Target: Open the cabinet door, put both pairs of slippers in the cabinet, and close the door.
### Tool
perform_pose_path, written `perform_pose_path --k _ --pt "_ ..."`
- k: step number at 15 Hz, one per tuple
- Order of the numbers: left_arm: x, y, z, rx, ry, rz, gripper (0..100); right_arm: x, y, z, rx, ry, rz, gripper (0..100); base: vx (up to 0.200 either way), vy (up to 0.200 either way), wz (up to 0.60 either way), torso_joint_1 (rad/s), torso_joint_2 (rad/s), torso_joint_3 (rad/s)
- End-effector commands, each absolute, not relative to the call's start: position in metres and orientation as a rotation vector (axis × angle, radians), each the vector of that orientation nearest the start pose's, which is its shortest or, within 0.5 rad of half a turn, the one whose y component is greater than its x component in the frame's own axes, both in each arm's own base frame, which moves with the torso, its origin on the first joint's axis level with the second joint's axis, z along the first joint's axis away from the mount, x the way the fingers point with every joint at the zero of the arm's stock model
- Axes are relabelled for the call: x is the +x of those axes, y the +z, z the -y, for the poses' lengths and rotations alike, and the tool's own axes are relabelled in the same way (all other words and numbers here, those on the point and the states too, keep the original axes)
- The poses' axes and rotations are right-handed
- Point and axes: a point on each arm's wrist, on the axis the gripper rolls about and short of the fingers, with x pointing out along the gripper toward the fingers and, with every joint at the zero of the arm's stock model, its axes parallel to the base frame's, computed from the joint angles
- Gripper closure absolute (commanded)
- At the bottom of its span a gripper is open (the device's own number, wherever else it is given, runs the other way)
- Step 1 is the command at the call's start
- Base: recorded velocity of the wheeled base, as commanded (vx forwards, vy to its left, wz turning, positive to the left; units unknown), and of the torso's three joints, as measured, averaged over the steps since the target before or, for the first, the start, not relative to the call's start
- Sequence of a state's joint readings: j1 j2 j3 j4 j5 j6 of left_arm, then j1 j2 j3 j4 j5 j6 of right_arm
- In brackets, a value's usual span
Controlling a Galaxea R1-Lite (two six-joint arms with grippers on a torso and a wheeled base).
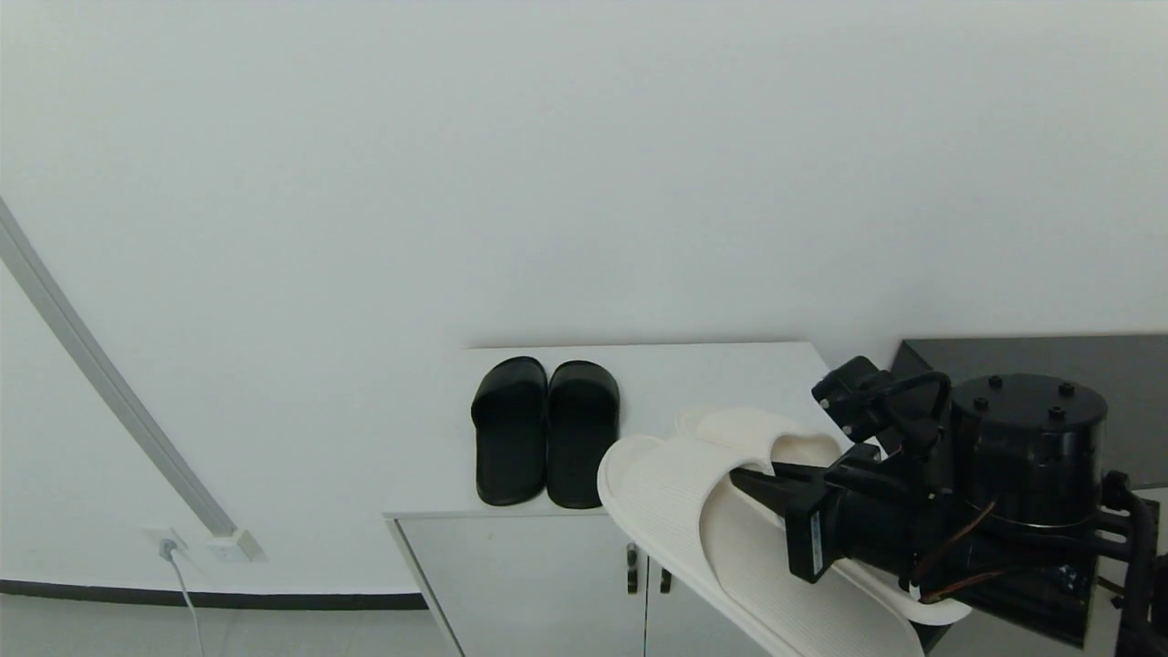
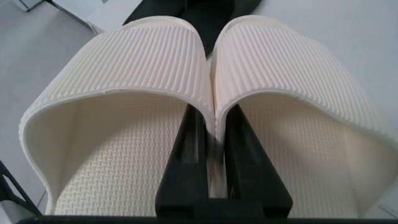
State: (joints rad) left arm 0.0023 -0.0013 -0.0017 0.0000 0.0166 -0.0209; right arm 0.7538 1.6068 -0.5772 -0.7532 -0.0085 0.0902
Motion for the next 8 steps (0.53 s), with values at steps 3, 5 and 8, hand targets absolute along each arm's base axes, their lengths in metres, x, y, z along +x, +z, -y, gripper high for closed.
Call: perform_pose_path --k 3,5,8 --pt "-0.0229 0.0759 -0.0003 -0.021 0.02 0.002 100 0.1867 0.1596 -0.1814 -0.026 0.744 -0.301 100 -0.2 0.0 0.0 0.002 0.0 -0.001" --pt "-0.0229 0.0759 -0.0003 -0.021 0.02 0.002 100 0.1862 0.159 -0.1814 -0.027 0.747 -0.302 100 -0.2 0.0 0.0 -0.007 0.0 0.002" --pt "-0.0229 0.0759 -0.0003 -0.021 0.02 0.002 100 0.1862 0.1587 -0.1809 -0.026 0.746 -0.301 100 0.0 0.0 0.0 0.0 0.0 0.0"
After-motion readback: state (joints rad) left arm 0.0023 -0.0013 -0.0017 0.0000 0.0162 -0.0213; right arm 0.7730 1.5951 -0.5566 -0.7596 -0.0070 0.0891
